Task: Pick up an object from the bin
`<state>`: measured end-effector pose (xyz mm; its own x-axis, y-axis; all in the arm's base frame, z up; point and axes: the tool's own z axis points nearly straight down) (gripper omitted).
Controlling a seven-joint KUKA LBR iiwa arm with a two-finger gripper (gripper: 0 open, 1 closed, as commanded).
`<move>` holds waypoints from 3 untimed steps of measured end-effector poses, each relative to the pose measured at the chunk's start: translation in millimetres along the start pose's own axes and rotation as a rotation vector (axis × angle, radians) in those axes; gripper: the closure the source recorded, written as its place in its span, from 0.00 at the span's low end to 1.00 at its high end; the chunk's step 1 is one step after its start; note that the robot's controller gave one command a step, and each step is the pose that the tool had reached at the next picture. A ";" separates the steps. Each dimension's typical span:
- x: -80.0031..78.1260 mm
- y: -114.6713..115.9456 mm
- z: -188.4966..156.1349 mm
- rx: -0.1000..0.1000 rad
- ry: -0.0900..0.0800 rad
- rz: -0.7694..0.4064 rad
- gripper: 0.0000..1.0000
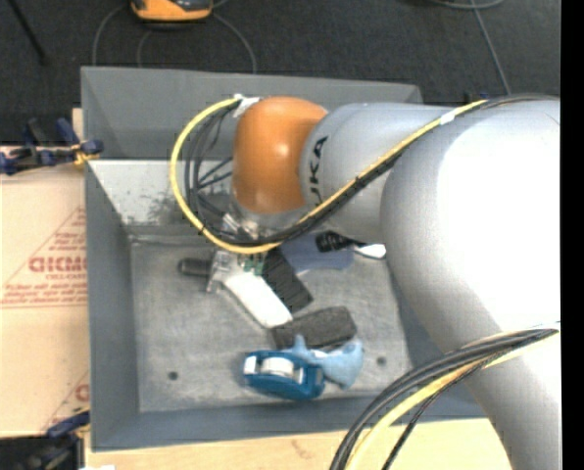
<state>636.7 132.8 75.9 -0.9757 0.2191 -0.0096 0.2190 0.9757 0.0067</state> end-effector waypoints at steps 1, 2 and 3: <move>-0.2 -0.6 -5.9 0.002 0.002 0.000 1.00; -0.6 -0.9 -11.6 0.003 0.003 0.000 1.00; 0.1 -1.4 -20.5 0.005 0.008 0.000 1.00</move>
Offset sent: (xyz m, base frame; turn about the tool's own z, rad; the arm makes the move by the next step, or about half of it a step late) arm 0.0003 -0.0001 0.0234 0.0000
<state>636.0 131.4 96.4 -0.9756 0.2194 -0.0021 0.2194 0.9756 0.0014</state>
